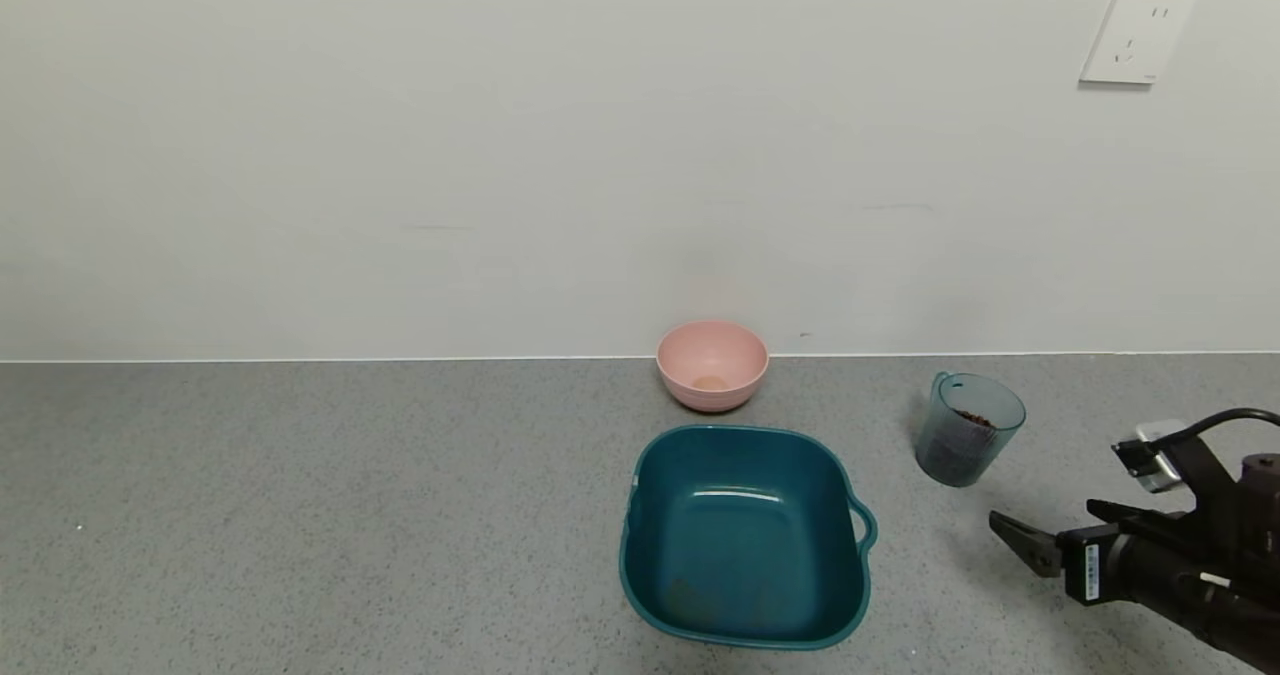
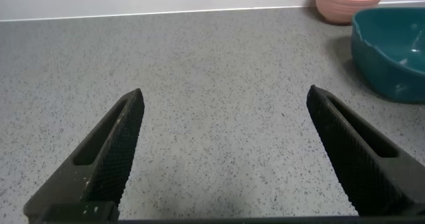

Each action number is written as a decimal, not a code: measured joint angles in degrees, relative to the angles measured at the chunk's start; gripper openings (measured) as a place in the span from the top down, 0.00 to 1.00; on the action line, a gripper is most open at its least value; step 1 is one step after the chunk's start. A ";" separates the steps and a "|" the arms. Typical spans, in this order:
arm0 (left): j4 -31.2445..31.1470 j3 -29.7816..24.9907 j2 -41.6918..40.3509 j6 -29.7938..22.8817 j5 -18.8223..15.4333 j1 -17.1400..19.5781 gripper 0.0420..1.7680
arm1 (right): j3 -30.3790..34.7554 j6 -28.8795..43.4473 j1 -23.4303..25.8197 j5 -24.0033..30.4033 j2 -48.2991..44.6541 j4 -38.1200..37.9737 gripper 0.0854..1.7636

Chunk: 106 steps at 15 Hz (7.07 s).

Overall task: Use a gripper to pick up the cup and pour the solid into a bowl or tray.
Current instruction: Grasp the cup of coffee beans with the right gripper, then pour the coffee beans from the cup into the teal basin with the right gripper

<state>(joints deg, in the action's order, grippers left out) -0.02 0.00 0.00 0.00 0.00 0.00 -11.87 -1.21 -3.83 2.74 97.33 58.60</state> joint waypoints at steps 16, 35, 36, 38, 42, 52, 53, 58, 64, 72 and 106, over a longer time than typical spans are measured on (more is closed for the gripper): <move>0.00 0.00 0.00 0.00 0.00 0.00 0.00 | -1.55 0.17 0.02 -0.60 26.21 30.29 0.00; 0.02 0.00 0.00 0.00 0.00 0.00 0.00 | -15.76 -0.09 0.96 -0.62 31.15 30.27 0.00; 0.02 0.00 0.00 0.00 0.00 0.00 0.00 | -16.04 -0.13 0.96 -0.62 31.39 30.27 0.00; 0.02 0.00 0.00 0.00 0.00 0.00 0.00 | -16.63 -0.17 0.96 -0.60 31.76 30.27 0.00; 0.02 0.00 0.00 0.00 0.00 0.00 0.00 | -17.47 -0.27 0.80 -1.26 31.94 30.27 0.00; 0.02 0.00 0.00 0.00 0.00 0.00 0.00 | -18.19 -0.30 0.67 -1.37 32.60 30.29 0.24; 0.00 0.00 0.00 0.00 0.00 0.00 0.00 | -18.20 -0.30 0.63 -1.37 32.63 30.32 0.24; 0.02 0.00 0.00 0.00 0.00 0.00 0.00 | -18.16 -0.72 0.45 -1.37 32.61 30.29 0.24; 0.02 0.00 0.00 0.00 0.00 0.00 0.00 | -18.12 -1.16 0.80 -1.29 32.41 30.21 0.24; 0.02 0.00 0.00 0.00 0.00 0.00 0.00 | -18.12 -3.22 0.88 -0.79 27.04 26.01 0.25; 0.00 0.00 0.00 0.00 0.00 0.00 0.00 | -30.21 -34.12 -21.49 -9.50 0.00 -24.02 0.25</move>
<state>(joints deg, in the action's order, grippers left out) -0.02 0.00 0.00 0.00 0.00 0.00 -42.08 -35.33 -25.32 -6.75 97.33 34.58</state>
